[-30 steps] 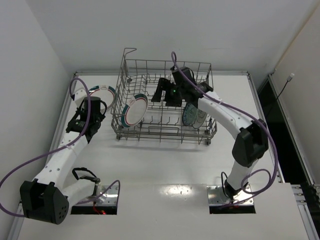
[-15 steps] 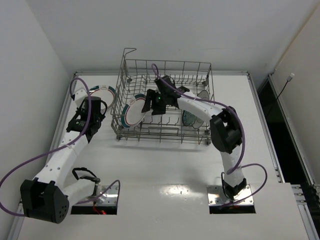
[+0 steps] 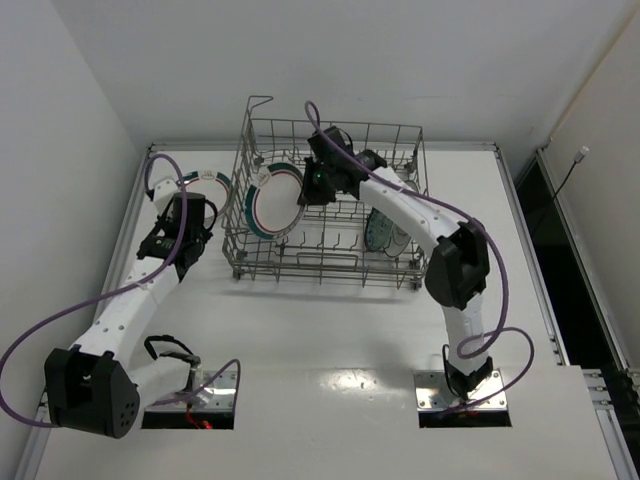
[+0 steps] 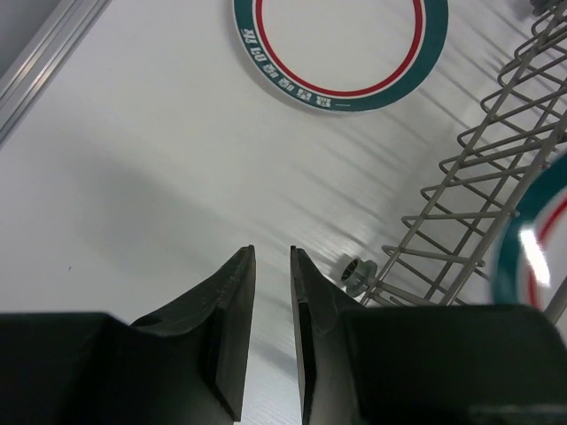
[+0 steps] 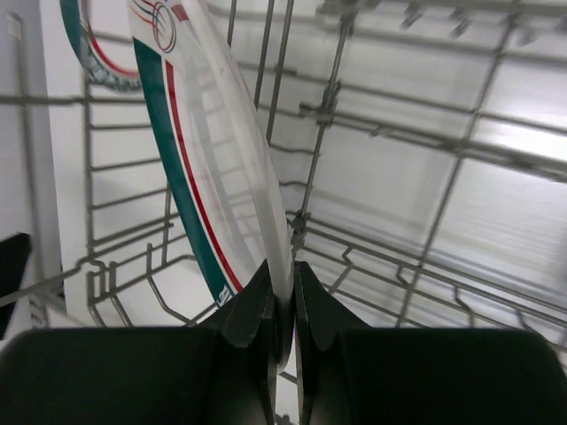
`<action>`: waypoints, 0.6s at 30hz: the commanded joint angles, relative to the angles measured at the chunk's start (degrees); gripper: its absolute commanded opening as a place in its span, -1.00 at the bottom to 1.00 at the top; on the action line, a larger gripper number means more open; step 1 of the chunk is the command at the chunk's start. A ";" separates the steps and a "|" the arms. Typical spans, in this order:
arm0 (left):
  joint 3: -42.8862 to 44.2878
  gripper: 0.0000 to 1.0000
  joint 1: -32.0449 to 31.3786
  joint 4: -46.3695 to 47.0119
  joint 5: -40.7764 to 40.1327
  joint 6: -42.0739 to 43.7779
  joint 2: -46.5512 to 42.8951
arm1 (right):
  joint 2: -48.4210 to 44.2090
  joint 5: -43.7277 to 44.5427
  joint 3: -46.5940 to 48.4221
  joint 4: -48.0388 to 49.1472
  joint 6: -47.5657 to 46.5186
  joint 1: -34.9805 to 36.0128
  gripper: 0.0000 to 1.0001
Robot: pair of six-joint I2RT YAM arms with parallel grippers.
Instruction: Load the plates into the dish rack
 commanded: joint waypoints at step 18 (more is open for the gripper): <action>1.40 -0.60 0.64 1.10 0.46 0.27 0.59 | -21.75 41.72 5.82 -27.44 -8.47 -4.01 -1.00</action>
